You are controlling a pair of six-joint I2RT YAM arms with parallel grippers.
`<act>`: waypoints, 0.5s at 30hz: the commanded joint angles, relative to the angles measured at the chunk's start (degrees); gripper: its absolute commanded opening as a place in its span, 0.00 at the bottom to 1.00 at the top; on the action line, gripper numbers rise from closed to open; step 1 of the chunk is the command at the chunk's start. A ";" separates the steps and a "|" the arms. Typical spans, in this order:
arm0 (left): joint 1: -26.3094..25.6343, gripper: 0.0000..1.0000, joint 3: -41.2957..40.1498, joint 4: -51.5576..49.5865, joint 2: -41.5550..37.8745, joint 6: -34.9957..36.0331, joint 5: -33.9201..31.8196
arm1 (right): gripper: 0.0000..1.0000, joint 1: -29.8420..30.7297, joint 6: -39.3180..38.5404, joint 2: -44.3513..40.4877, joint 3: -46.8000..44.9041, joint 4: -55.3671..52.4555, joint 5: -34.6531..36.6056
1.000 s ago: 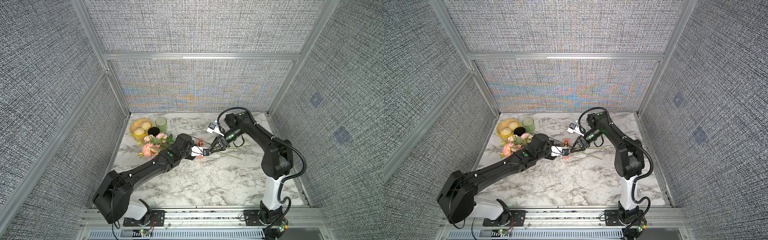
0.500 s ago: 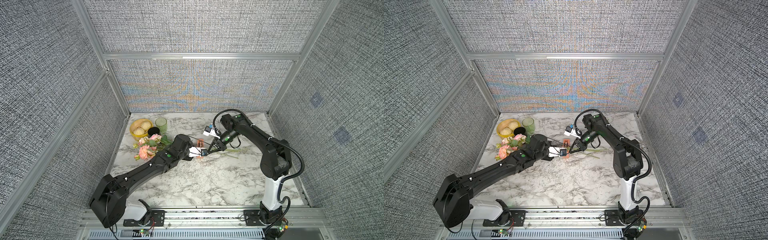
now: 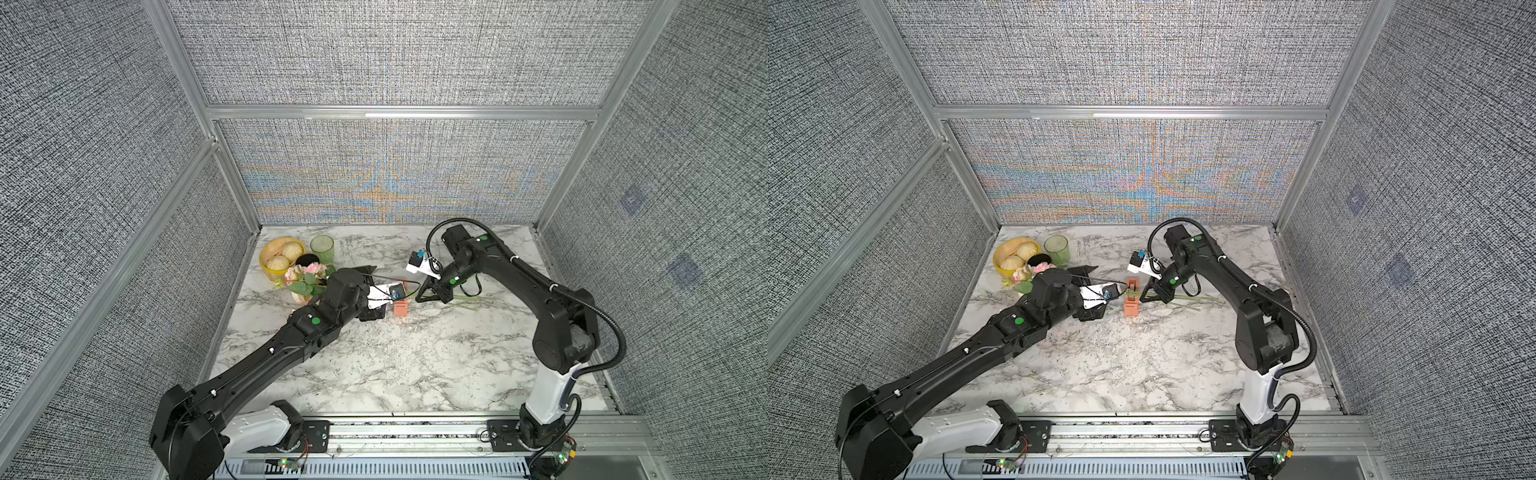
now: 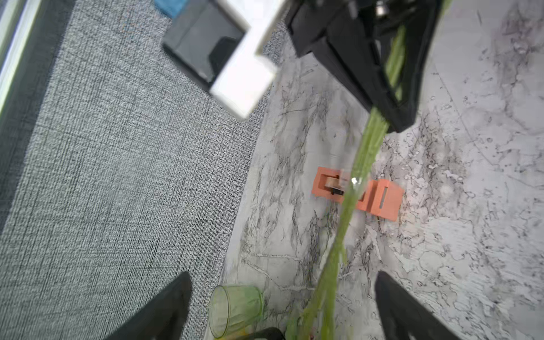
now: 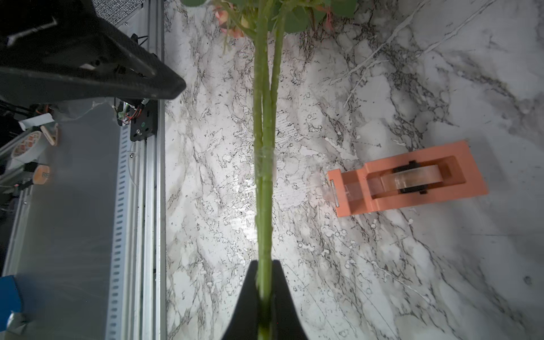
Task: Wrap bouquets with tape
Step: Wrap the tape around the bouquet.
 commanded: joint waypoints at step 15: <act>5.27 0.98 7.21 -20.45 4.40 -7.79 18.90 | 0.00 3.81 -16.92 -19.26 -36.96 64.40 10.12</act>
